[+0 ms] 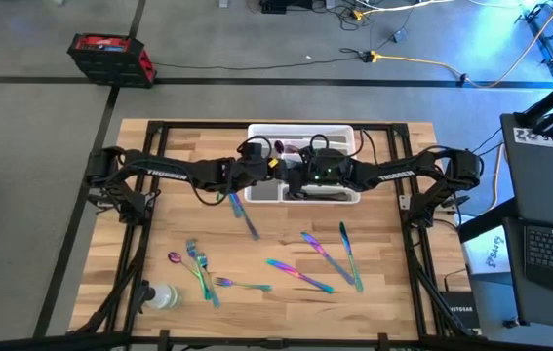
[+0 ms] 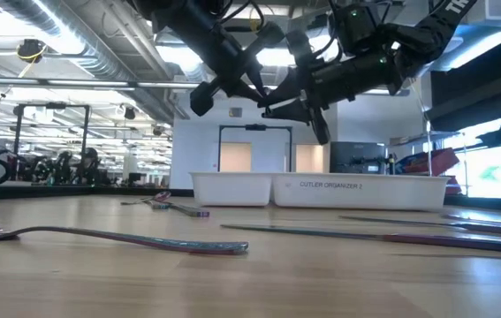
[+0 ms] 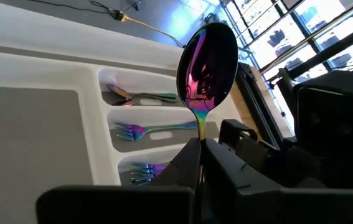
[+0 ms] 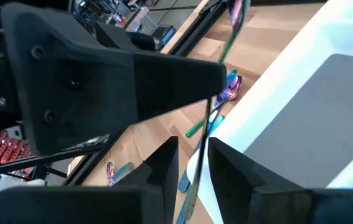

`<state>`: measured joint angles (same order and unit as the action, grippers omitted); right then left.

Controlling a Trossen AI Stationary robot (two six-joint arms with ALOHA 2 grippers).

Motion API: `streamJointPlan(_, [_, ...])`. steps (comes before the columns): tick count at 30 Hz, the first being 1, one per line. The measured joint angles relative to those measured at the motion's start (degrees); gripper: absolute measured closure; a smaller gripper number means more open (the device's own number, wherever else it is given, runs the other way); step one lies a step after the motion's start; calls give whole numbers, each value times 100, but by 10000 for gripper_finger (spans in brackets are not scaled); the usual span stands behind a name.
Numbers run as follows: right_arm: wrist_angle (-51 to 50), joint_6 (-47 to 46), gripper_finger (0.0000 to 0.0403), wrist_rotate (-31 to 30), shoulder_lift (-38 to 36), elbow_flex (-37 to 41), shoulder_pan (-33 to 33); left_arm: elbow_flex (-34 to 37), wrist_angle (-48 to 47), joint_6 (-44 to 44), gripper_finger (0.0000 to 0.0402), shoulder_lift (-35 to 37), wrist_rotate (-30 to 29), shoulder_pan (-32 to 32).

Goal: Sort silverware
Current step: Put the blue spoon into the tray organizer

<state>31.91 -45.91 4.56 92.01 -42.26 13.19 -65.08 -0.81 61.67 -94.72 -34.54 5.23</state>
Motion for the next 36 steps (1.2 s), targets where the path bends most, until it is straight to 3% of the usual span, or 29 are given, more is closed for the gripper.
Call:
streamJointPlan(7, [-33,37,338,59,0,2,7,0,-68,78,401,0,-15,0])
streamJointPlan(13, [-84,94,395,61,0,2,7,0,-73,-49,401,0,-17,0])
streamJointPlan(30, [-90,118,402,138,0,2,46,-2,-129,-3,400,2,-20,0])
streamJointPlan(36, [-49,128,403,146,0,4,46,-2,-198,48,359,2,-15,0])
